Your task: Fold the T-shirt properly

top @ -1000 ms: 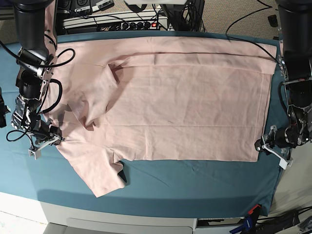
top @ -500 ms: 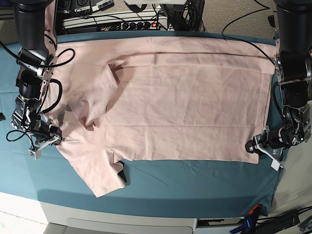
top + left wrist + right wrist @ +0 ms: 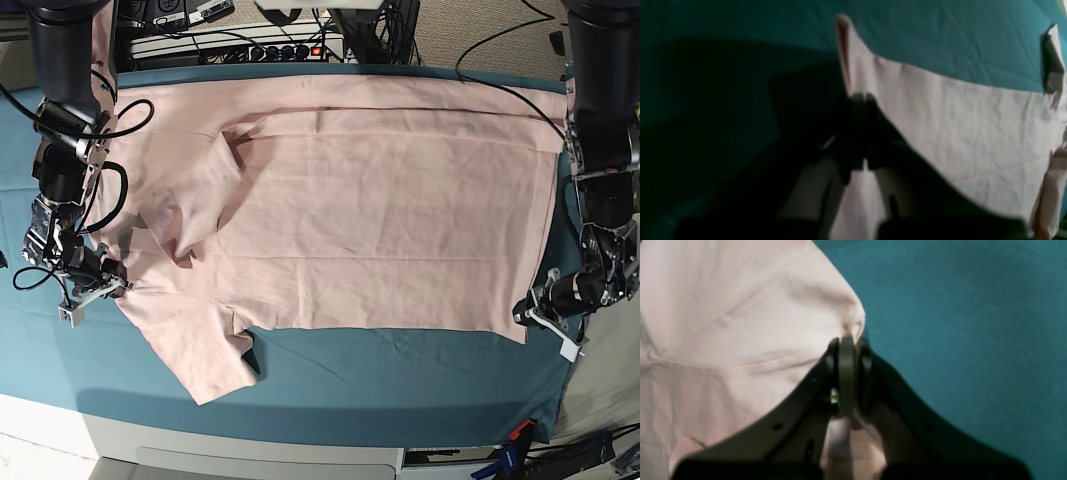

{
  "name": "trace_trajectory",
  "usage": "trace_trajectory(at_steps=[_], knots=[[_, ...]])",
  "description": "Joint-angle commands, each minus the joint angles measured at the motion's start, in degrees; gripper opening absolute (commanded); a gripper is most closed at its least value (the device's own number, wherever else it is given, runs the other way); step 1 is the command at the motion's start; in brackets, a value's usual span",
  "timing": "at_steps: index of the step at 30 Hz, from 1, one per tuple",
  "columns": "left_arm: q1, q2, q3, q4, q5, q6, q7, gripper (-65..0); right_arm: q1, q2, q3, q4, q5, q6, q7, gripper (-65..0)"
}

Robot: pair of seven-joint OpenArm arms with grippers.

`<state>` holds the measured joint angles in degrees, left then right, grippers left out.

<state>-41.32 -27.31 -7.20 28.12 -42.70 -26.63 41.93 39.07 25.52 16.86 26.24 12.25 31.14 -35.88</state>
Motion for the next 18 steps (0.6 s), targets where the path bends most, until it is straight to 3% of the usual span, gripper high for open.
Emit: trace_trajectory(at_steps=[1,8,13,18], knots=[[-2.2,-0.8,-0.2,0.9,-1.0,-1.5,-1.1,-65.0,1.6,0.7,0.1,0.7,0.2,0.2,0.8,-65.0],[-2.2,-0.8,-0.2,0.9,-1.0,-2.0,-0.8,-65.0,1.5,0.8,0.1,0.8,1.5,0.3,0.0,-65.0],[-2.2,-1.4,-0.2,0.9,-2.8,-5.9,1.4,-65.0,1.0,1.1,0.1,2.7,3.6,8.2,-1.6,-65.0],[-2.1,-3.3,-0.2,0.9,-10.6,-9.6,7.6,-65.0,-4.0,1.1,0.1,12.2,8.5,8.9,-5.2,-65.0]])
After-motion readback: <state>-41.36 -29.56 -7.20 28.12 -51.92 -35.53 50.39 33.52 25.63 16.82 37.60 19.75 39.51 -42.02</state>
